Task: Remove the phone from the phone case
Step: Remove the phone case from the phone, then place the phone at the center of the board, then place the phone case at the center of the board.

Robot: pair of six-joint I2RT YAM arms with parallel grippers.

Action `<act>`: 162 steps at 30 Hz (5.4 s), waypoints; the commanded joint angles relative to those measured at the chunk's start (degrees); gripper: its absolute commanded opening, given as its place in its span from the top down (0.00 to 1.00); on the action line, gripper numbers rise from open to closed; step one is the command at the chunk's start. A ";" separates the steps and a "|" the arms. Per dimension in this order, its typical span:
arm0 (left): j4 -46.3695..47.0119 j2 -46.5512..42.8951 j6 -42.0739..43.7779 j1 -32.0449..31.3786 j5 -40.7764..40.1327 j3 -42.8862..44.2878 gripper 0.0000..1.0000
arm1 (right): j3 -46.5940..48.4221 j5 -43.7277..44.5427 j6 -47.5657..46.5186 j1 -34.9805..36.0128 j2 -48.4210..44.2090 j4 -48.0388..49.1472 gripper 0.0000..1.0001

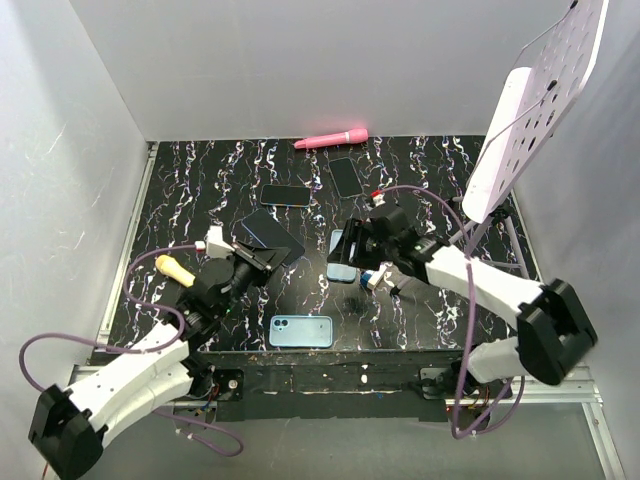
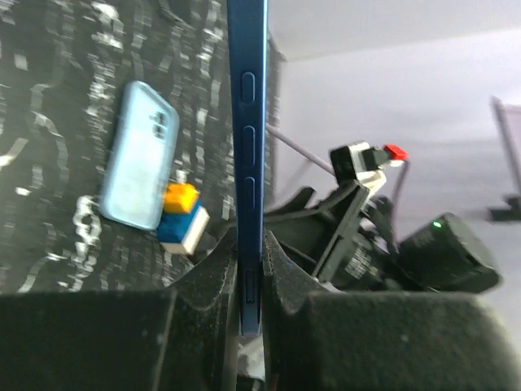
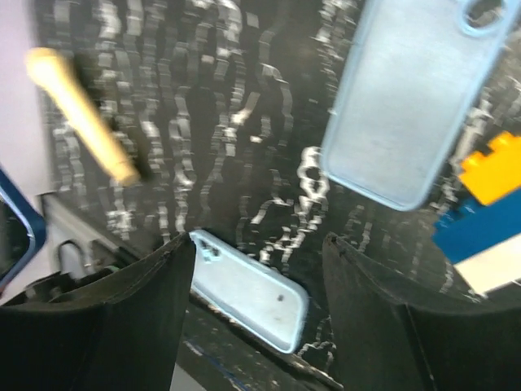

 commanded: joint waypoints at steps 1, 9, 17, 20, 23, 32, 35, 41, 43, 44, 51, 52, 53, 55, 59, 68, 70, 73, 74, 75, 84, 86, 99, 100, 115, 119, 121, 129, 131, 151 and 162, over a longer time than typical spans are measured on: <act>-1.13 6.42 2.43 0.38 -11.66 2.83 1.00 | 8.82 5.75 -4.75 0.17 8.72 -18.49 0.33; 9.40 17.32 -4.78 1.17 -17.92 0.20 1.00 | 23.50 22.63 -11.95 0.96 24.28 -27.90 0.37; 21.38 28.92 -10.76 2.31 -16.69 -0.95 1.00 | 28.61 22.89 -11.60 -0.09 32.46 -28.08 0.38; 24.01 31.91 -12.95 2.66 -16.25 -0.69 1.00 | 29.31 23.25 -11.60 -0.45 33.96 -27.99 0.38; 26.74 34.37 -15.32 2.75 -16.33 -1.04 1.00 | 29.49 21.58 -12.30 -0.80 35.19 -27.02 0.43; 35.00 41.49 -19.20 3.63 -19.32 -2.36 1.00 | 26.85 16.65 -22.84 -0.89 34.49 -17.70 0.99; 37.55 44.39 -20.16 3.80 -20.37 -1.92 1.00 | 28.78 17.10 -26.09 -1.15 34.93 -19.29 0.99; 44.66 52.91 -20.96 3.98 -24.42 0.01 1.00 | 27.91 19.38 -30.23 -0.10 25.45 -20.51 0.99; 47.21 56.25 -20.96 3.98 -25.12 1.85 1.00 | 26.95 18.86 -30.76 0.34 22.20 -20.70 0.99; 48.01 57.75 -21.22 3.98 -25.30 2.73 1.00 | 26.25 18.76 -30.94 0.69 20.53 -20.69 0.99; 50.73 66.71 -22.62 3.81 -29.08 9.76 1.00 | 22.99 18.25 -33.57 1.92 9.89 -22.18 0.99; 53.78 68.38 -21.41 3.63 -29.60 10.47 1.00 | 22.73 17.45 -34.01 2.10 8.58 -22.54 0.99; 55.82 70.31 -20.88 3.54 -29.78 11.52 1.00 | 22.20 16.31 -34.45 2.10 7.52 -22.54 0.99; 54.97 72.60 -23.06 3.37 -31.01 13.63 1.00 | 20.54 14.82 -34.89 2.10 4.80 -21.84 0.99; 51.10 73.58 -22.63 3.37 -32.95 16.80 1.00 | 17.63 14.02 -34.54 2.10 0.05 -18.59 0.99; 45.30 78.15 -29.38 1.96 -35.23 21.89 0.99 | 17.54 11.65 -37.44 2.10 -3.39 -18.94 0.99; 44.42 78.42 -29.74 1.61 -36.29 22.51 0.99 | 17.80 11.29 -38.49 2.19 -3.22 -19.28 0.99; 40.82 77.80 -29.66 0.99 -36.81 23.04 0.99 | 17.98 11.29 -38.85 2.19 -3.39 -19.90 0.99; 40.20 77.80 -29.57 0.56 -36.90 23.30 0.99 | 17.72 11.29 -38.94 2.19 -3.57 -19.82 0.99; 39.23 78.06 -30.35 0.29 -36.99 23.83 0.97 | 17.63 11.38 -38.94 2.19 -3.57 -19.64 0.99; 36.07 80.00 -35.11 0.29 -36.73 24.27 0.80 | 16.40 9.71 -38.76 2.19 -4.97 -19.38 0.99; 35.71 79.65 -35.11 0.73 -36.38 24.01 0.72 | 16.40 9.54 -38.59 2.19 -5.06 -19.64 0.99; 33.26 79.04 -33.17 4.85 -29.09 24.89 0.40 | 17.18 7.96 -37.88 2.19 -5.50 -21.74 0.99; 32.03 78.25 -33.17 5.29 -27.34 25.06 0.38 | 17.27 7.61 -37.80 2.19 -5.50 -22.01 0.99; 4.96 63.22 -30.72 6.27 -9.58 26.65 0.02 | 15.87 3.38 -42.45 3.33 -1.90 -22.80 0.99; 3.36 57.69 -28.53 6.35 -7.55 22.88 0.02 | 15.87 1.98 -41.67 3.94 -0.41 -22.11 0.99; 3.71 54.09 -25.98 7.14 -6.59 20.24 0.02 | 15.26 1.89 -40.87 4.47 0.56 -21.40 0.99; -1.11 38.18 -14.22 12.58 -3.24 14.61 0.02 | 13.23 -2.06 -36.83 5.18 6.00 -15.60 0.99; -5.93 33.70 -8.95 14.43 -4.20 15.83 0.02 | 13.41 -2.77 -36.39 5.18 7.94 -15.07 0.99; -24.14 -3.14 23.16 17.69 0.01 15.58 0.03 | 19.64 12.87 -37.17 5.09 30.26 -19.81 0.86; -26.60 -7.02 25.62 17.60 0.63 16.45 0.04 | 19.65 20.07 -40.95 6.31 32.56 -20.34 0.99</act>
